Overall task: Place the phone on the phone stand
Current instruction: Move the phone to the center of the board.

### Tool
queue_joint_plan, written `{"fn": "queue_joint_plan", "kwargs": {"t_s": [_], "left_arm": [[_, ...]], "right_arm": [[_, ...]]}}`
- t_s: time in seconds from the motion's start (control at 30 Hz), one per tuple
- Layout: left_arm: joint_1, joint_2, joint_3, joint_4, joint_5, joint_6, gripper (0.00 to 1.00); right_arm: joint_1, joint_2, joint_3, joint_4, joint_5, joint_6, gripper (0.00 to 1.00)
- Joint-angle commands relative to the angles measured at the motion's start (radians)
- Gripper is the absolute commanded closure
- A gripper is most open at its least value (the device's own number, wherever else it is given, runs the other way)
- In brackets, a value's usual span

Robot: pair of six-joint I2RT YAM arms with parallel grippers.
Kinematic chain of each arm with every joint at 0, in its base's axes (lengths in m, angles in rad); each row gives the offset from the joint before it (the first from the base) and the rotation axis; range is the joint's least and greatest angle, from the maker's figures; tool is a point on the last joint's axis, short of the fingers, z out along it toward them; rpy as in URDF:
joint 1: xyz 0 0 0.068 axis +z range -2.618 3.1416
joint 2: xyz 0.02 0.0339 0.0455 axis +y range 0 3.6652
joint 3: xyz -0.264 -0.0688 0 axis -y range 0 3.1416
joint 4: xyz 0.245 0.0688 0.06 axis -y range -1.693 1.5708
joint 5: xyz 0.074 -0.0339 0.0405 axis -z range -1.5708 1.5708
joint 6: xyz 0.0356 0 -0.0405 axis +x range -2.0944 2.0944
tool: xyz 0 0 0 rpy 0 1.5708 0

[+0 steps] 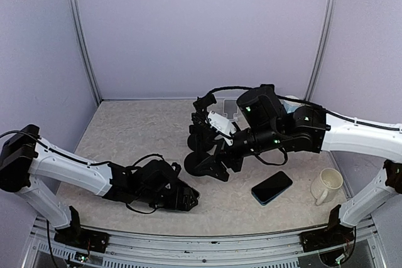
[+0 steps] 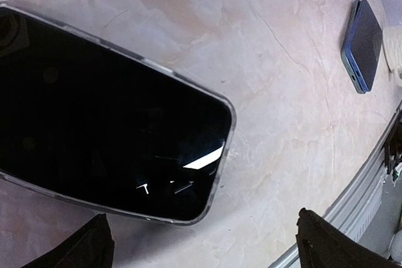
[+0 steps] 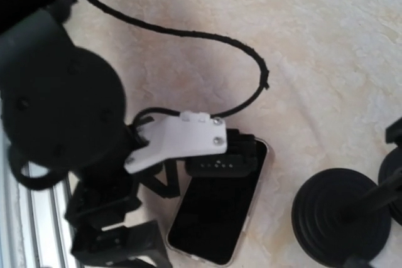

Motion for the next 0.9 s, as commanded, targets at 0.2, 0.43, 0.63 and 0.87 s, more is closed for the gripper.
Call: {"fn": "queue_joint_plan", "kwargs": {"t_s": [0.2, 0.43, 0.63, 0.87], "left_arm": [[0.107, -0.265, -0.037, -0.087, -0.100, 0.100, 0.01], [0.345, -0.334, -0.129, -0.002, -0.028, 0.174, 0.01], [0.416, -0.211, -0.096, 0.047, 0.016, 0.261, 0.01], [0.437, -0.073, -0.078, 0.149, 0.097, 0.304, 0.01]], "right_arm": [[0.010, 0.016, 0.061, -0.093, 0.027, -0.013, 0.00], [0.042, 0.081, 0.100, -0.123, 0.055, -0.019, 0.00], [0.075, 0.110, 0.117, -0.135, 0.078, -0.031, 0.00], [0.091, 0.119, 0.116, -0.144, 0.078, -0.039, 0.00]]}}
